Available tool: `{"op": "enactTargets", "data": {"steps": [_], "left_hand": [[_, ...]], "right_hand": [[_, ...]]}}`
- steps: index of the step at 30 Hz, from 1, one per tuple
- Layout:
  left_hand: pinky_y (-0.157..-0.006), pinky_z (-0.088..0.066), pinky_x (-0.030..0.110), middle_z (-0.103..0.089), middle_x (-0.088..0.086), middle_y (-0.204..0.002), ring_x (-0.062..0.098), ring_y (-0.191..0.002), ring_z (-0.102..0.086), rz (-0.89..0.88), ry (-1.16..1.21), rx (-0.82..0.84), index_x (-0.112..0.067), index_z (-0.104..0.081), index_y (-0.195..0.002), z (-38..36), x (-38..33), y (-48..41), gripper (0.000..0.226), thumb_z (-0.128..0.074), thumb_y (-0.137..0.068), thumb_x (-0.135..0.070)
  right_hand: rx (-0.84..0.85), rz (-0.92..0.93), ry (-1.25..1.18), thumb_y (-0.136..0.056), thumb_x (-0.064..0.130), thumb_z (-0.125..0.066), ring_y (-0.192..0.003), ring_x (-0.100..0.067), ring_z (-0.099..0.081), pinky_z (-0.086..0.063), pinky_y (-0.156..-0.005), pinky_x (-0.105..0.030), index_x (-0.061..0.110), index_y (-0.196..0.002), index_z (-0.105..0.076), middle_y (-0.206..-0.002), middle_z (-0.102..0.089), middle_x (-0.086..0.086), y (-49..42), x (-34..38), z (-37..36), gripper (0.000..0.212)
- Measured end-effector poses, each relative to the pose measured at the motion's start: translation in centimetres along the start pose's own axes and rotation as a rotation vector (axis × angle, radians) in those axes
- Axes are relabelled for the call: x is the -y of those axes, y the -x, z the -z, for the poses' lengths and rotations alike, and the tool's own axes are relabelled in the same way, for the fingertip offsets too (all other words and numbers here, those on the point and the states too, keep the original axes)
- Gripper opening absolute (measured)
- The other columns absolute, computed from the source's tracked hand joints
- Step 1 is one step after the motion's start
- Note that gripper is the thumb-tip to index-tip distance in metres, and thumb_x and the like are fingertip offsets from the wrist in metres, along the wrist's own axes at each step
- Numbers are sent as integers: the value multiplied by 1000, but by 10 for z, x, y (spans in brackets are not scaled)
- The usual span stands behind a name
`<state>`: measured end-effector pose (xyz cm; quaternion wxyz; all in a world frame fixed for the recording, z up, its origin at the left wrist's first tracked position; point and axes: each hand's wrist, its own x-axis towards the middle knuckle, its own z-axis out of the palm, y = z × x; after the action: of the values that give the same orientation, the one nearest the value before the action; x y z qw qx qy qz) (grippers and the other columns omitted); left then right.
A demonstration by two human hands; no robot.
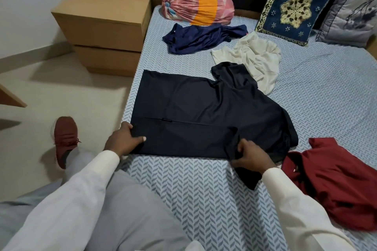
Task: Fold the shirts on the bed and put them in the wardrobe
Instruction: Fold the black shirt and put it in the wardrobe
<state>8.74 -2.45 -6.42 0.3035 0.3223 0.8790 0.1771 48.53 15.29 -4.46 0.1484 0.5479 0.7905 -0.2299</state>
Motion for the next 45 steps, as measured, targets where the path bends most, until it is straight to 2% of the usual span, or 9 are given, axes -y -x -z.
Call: {"op": "enactTargets", "data": {"steps": [7, 13, 19, 23, 26, 30, 37, 40, 45], "left_hand": [[-84, -49, 41, -63, 15, -120, 38, -104, -61, -5, -84, -56, -17, -41, -130, -1, 9, 11, 58, -73, -83, -25], [-88, -45, 47, -48, 15, -120, 38, -106, -51, -336, -493, -287, -15, -46, -136, -23, -29, 17, 67, -72, -77, -34], [-97, -43, 43, -38, 6, -133, 30, -119, -41, -487, -562, -24, -30, -36, -147, -62, -75, 10, 67, -59, -88, -51], [-99, -38, 46, -36, 5, -142, 30, -126, -37, -451, -615, -79, -33, -31, -151, -75, -75, 10, 64, -44, -94, -58], [-110, -27, 55, -24, 7, -157, 33, -142, -23, -417, -608, -102, -34, -20, -156, -83, -69, 10, 69, -33, -96, -64], [-113, -15, 63, -12, 9, -165, 39, -149, -10, -397, -575, -115, -34, -12, -158, -94, -60, 6, 74, -27, -95, -69], [-81, -39, 50, -57, 15, -127, 40, -102, -48, -398, -659, -260, -19, -57, -137, -68, -50, -12, 69, -26, -89, -58], [-76, -37, 48, -58, 20, -108, 39, -90, -48, -429, -650, -377, -10, -64, -122, -58, -46, -23, 57, -34, -88, -46], [-81, -37, 48, -58, 18, -99, 38, -90, -51, -456, -645, -396, -10, -63, -105, -43, -66, -63, 42, -42, -81, -37]], "right_hand": [[-64, 11, 314, -75, 46, -68, -114, -31, -42, -40, -91, -44, 32, -121, -42, -118, -42, -2, 20, -6, -21, 54], [-28, -1, 105, -80, 27, -56, -106, -30, -67, -51, -87, -33, 23, -107, -71, -116, -70, -9, -19, -5, 49, 31], [-670, -181, -366, -87, 27, -54, -114, -36, -59, -47, -94, -43, 19, -122, -59, -121, -64, -15, -65, -13, 157, 37], [-364, -286, -384, -81, 30, -67, -91, -31, -69, -53, -75, -31, 16, -98, -66, -92, -70, -13, -54, -62, 140, 22], [-198, -387, -442, -67, 37, -85, -67, -27, -66, -52, -53, -30, 18, -97, -53, -79, -63, -9, -45, -102, 88, 47], [-292, -467, -502, -68, 50, -78, -73, -30, -73, -60, -79, -47, 23, -106, -52, -91, -70, -12, -52, -142, 30, 54], [-396, -584, -198, -80, 22, -64, -111, -41, -60, -47, -89, -44, 15, -123, -49, -123, -57, -21, -25, -109, 39, 45], [-539, -424, -217, -80, 20, -65, -105, -44, -59, -47, -85, -48, 11, -117, -46, -121, -50, -20, -42, -76, 42, 42], [-462, -44, -197, -88, 24, -65, -113, -39, -52, -46, -89, -45, 12, -117, -54, -119, -53, -16, -107, 5, 46, 34]]}}
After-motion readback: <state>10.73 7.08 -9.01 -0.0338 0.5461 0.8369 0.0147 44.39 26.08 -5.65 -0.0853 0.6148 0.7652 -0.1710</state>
